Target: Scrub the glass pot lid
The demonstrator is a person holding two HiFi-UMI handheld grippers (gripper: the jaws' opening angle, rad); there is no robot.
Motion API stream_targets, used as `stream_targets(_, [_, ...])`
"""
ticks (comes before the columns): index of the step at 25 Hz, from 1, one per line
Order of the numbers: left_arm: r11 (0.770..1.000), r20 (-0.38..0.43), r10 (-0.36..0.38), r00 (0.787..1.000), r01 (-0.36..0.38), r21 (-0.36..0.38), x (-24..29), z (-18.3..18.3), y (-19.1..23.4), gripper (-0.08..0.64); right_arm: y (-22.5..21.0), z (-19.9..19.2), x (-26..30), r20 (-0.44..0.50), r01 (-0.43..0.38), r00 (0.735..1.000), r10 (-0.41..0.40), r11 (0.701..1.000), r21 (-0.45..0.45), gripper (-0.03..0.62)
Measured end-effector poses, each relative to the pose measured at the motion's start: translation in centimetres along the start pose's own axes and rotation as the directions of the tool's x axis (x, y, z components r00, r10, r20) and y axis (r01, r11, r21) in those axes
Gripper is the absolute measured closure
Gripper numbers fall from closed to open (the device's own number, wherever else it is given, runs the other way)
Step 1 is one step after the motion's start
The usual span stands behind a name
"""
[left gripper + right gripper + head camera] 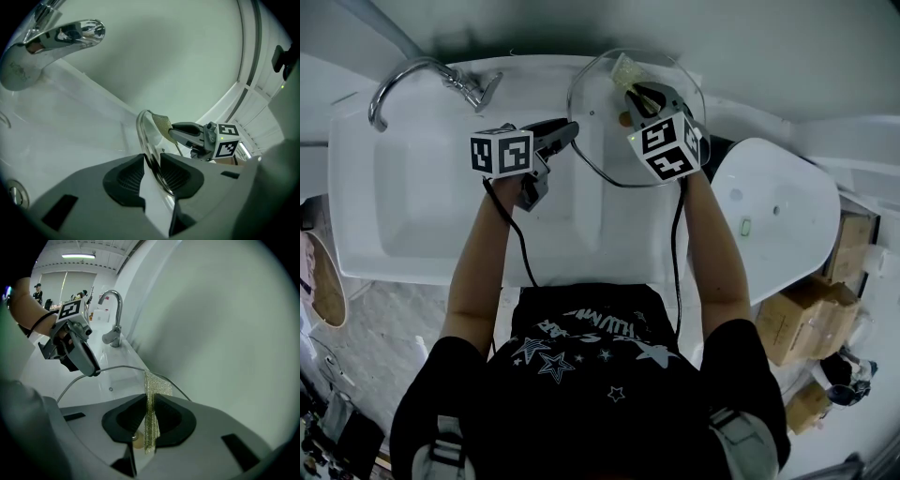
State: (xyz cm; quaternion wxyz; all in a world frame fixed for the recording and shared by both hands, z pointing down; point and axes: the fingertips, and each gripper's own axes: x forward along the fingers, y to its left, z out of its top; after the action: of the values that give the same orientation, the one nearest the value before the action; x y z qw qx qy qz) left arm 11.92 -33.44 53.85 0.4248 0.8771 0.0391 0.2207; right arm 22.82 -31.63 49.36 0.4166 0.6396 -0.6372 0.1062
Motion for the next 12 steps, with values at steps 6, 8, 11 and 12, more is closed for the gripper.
stream_targets(6, [1.0, 0.003, -0.02, 1.0, 0.02, -0.019, 0.0, -0.1, -0.2, 0.451, 0.3, 0.4, 0.6, -0.005, -0.004, 1.0, 0.004, 1.0, -0.012, 0.532])
stream_targets(8, [1.0, -0.001, -0.021, 1.0, 0.021, -0.018, 0.0, -0.1, -0.2, 0.453, 0.4, 0.6, 0.8, -0.007, -0.01, 1.0, 0.01, 1.0, -0.02, 0.532])
stream_targets(11, [0.999, -0.006, -0.024, 1.0, 0.024, -0.024, 0.0, -0.1, -0.3, 0.456, 0.9, 1.0, 1.0, -0.007, -0.025, 1.0, 0.025, 0.999, -0.039, 0.532])
stream_targets(12, [0.999, -0.005, -0.026, 1.0, 0.026, -0.025, 0.0, -0.1, -0.3, 0.456, 1.1, 1.1, 1.1, -0.007, -0.032, 0.999, 0.032, 0.998, -0.046, 0.532])
